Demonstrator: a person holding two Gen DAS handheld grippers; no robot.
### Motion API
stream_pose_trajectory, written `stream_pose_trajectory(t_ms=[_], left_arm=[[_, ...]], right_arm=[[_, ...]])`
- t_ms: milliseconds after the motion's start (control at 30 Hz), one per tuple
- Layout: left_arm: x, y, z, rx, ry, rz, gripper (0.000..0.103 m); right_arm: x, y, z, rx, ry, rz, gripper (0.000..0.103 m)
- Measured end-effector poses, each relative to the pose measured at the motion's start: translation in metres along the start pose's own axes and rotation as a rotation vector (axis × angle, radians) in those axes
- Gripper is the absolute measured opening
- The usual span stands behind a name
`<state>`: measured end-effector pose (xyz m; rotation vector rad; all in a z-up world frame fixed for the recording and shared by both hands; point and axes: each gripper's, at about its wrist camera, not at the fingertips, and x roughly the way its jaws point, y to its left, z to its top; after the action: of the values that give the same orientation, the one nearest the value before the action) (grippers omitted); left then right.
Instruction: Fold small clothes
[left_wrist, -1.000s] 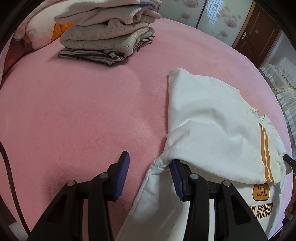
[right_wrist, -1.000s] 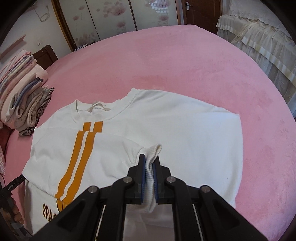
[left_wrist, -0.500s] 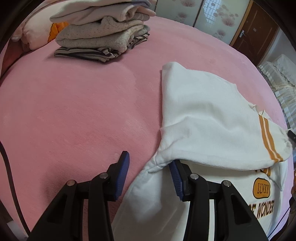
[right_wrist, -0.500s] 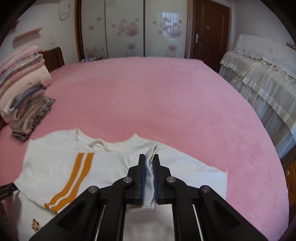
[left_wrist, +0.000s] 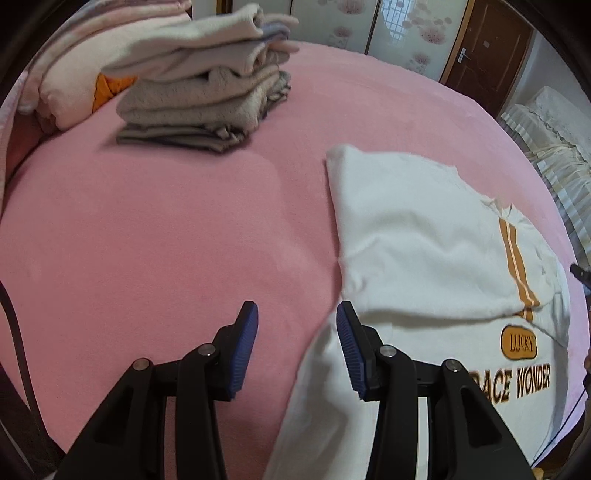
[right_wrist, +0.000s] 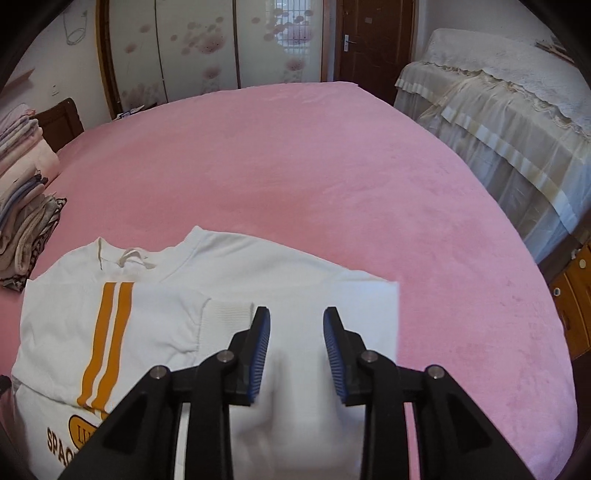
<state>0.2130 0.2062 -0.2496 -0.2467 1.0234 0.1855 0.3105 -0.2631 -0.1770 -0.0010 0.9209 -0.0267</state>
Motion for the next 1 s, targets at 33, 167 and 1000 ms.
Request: stream_pose_trajectory(t_ms=[33, 167, 1000], left_arm=[[-0.003, -0.002, 0.008, 0.003, -0.018, -0.001, 0.043], [0.003, -0.026, 0.038, 0.038, -0.046, -0.014, 0.043], [0.12, -0.055, 0.12, 0.065, 0.061, 0.08, 0.043]], right_arm=[[-0.001, 0.003, -0.001, -0.006, 0.007, 0.013, 0.015], [-0.006, 0.039, -0.008, -0.042, 0.019, 0.091, 0.013], [0.024, 0.065, -0.044, -0.034, 0.089, 0.152, 0.0]])
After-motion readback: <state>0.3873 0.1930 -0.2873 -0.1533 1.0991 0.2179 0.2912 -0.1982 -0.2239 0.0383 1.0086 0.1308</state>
